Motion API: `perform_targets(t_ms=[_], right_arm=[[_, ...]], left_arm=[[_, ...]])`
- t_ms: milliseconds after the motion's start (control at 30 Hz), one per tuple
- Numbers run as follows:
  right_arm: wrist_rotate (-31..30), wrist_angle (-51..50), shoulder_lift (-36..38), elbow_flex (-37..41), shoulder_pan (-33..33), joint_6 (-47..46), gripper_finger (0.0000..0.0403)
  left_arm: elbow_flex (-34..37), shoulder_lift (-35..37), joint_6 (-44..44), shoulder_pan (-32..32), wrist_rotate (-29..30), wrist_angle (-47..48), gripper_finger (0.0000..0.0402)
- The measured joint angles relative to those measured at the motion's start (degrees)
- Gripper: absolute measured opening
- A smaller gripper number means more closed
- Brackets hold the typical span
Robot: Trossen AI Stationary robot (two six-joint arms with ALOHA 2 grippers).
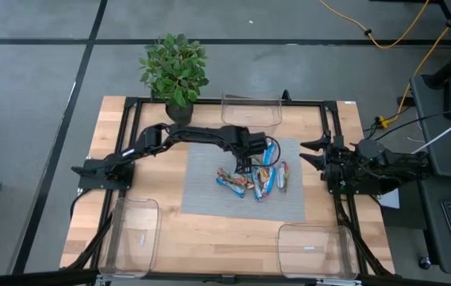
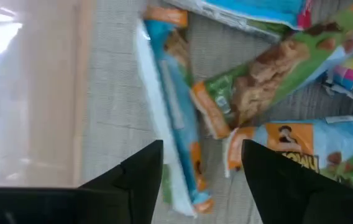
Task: Pick and place Granola Bars by type
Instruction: Put the yellow granola bar into the top transparent bin
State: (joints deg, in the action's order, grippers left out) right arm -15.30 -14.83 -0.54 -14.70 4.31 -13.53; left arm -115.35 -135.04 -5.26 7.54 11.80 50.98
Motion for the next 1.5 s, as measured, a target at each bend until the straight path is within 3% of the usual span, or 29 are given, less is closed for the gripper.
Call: perform_targets(t_ms=[300, 633, 800, 1200, 1500], right_arm=[[0.1, 0.0, 0.0, 0.0, 0.0, -1.4, 0.0213], [0.0, 0.0, 0.0, 0.0, 0.0, -1.2, 0.0213], [0.0, 0.0, 0.0, 0.0, 0.0, -1.2, 0.0213], [0.0, -0.4, 0.0, 0.0, 0.0, -1.1, 0.0213], [0.0, -1.0, 0.0, 0.0, 0.0, -1.0, 0.0213]], left_arm=[[0.0, -2.3, 0.0, 0.1, 0.1, 0.5, 0.0198], [0.0, -2.3, 0.0, 1.2, 2.3, 0.5, 0.0131], [0.0, -2.2, 0.0, 1.3, 3.2, 1.4, 0.0118], [-0.3, -1.6, 0.0, -0.2, 4.4, 8.6, 0.0181], [-7.2, -1.4, 0.0, -0.2, 5.1, 9.4, 0.0217]])
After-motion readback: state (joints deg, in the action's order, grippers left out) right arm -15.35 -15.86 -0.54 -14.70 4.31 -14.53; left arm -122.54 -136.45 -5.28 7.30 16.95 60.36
